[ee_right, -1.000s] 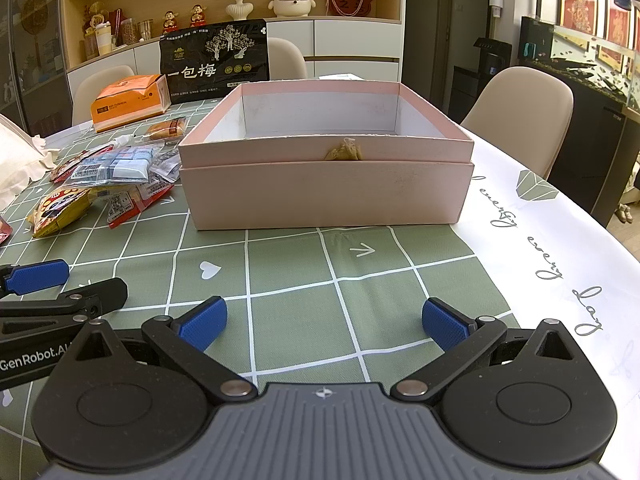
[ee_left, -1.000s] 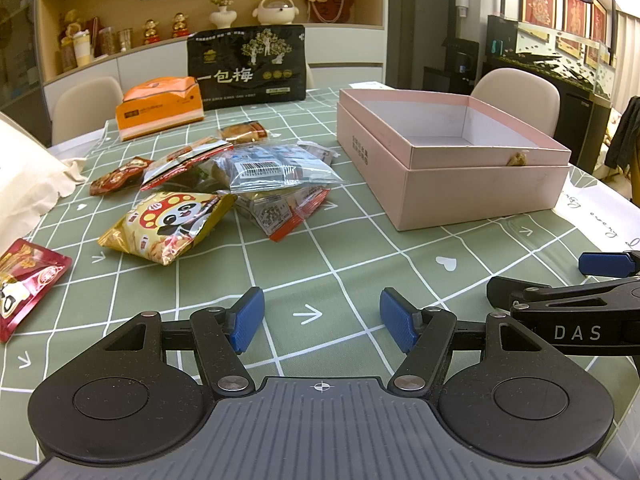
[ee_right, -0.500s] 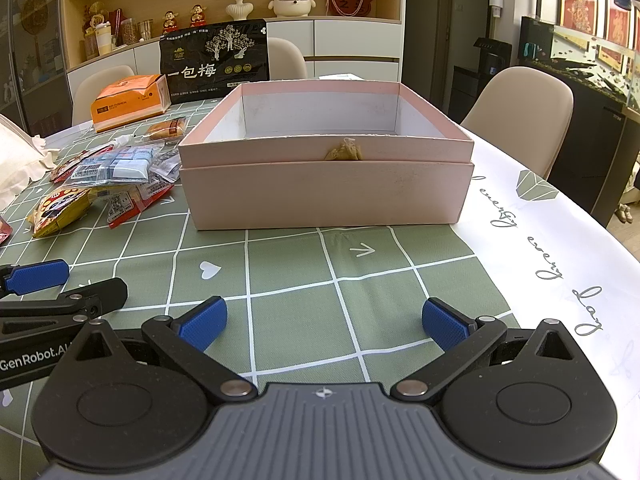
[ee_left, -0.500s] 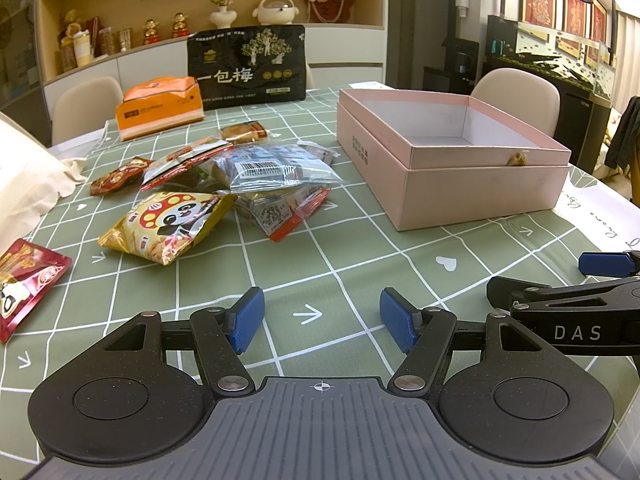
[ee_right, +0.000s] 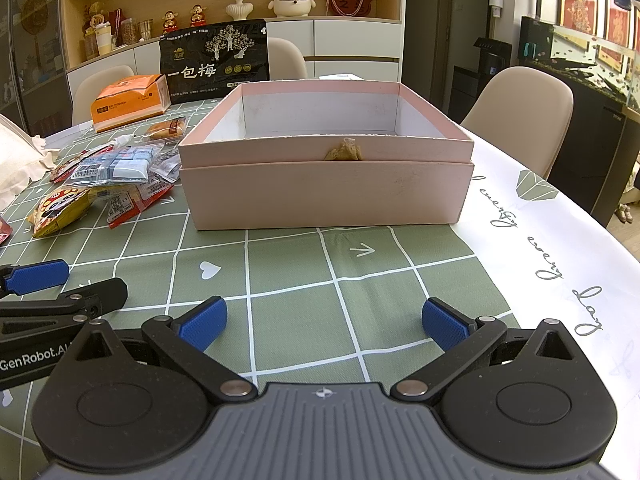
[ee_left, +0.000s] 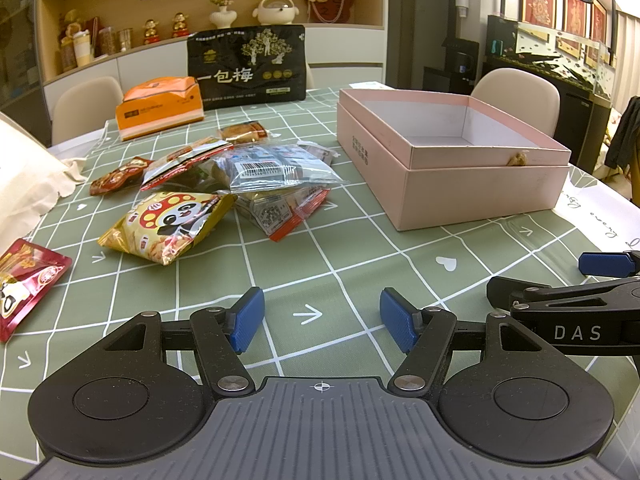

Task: Organize snacks

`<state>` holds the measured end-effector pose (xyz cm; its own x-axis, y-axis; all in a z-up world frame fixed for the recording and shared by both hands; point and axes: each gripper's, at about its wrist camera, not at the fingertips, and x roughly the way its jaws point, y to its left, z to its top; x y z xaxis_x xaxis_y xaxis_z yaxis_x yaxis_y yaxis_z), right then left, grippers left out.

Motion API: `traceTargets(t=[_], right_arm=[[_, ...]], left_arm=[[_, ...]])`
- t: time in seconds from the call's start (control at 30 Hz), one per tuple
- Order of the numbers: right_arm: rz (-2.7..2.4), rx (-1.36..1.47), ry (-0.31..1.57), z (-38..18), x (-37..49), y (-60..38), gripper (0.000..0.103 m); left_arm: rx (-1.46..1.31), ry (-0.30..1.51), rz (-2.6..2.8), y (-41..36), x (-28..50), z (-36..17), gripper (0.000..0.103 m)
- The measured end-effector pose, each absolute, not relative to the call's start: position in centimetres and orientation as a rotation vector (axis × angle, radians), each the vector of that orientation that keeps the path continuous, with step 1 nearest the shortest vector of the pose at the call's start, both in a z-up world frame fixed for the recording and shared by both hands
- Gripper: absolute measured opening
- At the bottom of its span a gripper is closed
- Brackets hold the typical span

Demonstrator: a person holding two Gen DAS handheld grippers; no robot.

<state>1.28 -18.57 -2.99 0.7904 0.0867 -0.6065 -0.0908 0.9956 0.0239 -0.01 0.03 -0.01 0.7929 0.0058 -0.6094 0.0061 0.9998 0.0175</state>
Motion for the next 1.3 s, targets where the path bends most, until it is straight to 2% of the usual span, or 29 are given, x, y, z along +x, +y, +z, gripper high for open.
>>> traceTargets(t=[1.3], right_arm=[[0.096, -0.008, 0.651, -3.11, 1.16, -18.33, 0.103]], left_arm=[[0.026, 0.656, -0.004, 0.03, 0.19, -0.02, 0.074]])
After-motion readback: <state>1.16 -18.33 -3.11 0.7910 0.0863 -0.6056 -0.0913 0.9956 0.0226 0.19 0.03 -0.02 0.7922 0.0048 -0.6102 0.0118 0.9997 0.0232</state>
